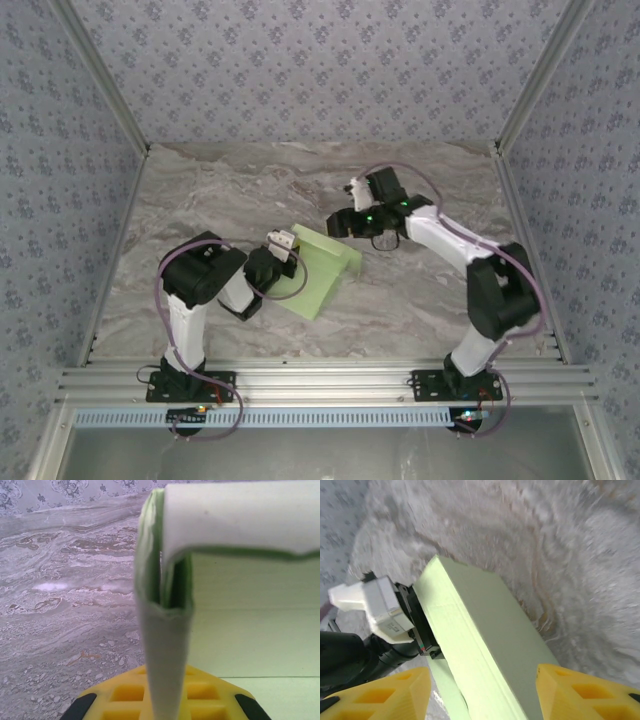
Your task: Fold the paper box
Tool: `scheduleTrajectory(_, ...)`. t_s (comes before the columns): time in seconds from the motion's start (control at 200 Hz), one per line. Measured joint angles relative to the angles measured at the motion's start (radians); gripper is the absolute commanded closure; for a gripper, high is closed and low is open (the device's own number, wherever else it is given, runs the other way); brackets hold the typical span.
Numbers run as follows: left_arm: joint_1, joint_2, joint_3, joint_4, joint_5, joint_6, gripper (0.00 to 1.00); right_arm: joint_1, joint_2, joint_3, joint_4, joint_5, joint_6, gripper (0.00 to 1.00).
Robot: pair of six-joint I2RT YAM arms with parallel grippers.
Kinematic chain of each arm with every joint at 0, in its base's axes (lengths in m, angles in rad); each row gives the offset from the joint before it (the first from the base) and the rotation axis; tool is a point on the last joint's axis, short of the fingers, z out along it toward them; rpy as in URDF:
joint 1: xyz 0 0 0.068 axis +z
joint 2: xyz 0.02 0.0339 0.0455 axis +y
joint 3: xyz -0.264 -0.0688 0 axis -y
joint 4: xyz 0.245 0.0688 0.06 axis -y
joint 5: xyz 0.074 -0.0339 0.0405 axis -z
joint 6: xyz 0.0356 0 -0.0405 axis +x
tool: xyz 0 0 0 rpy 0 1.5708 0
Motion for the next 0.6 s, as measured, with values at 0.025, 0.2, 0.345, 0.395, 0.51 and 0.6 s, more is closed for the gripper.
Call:
scheduleTrajectory(0.025, 0.0, -0.002, 0.0, -0.003, 0.0, 0.0, 1.0, -0.009, -0.03, -0.034, 0.027, 0.002, 0.0, 0.39)
scheduleTrajectory(0.2, 0.0, -0.059, 0.0, -0.098, 0.001, -0.009, 1.0, -0.085, -0.208, -0.271, 0.221, 0.055, -0.024, 0.38)
scheduleTrajectory(0.345, 0.011, -0.112, -0.001, -0.18, 0.005, -0.034, 1.0, -0.161, -0.309, -0.467, 0.445, 0.133, -0.064, 0.36)
scheduleTrajectory(0.395, 0.019, -0.136, -0.001, -0.212, 0.009, -0.046, 1.0, -0.167, -0.347, -0.553, 0.537, 0.167, -0.089, 0.35)
scheduleTrajectory(0.51, 0.044, -0.204, -0.001, -0.305, 0.025, -0.074, 1.0, -0.161, -0.394, -0.693, 0.695, 0.211, -0.155, 0.33)
scheduleTrajectory(0.6, 0.065, -0.255, 0.002, -0.366, 0.049, -0.098, 1.0, -0.169, -0.397, -0.747, 0.798, 0.219, -0.198, 0.33)
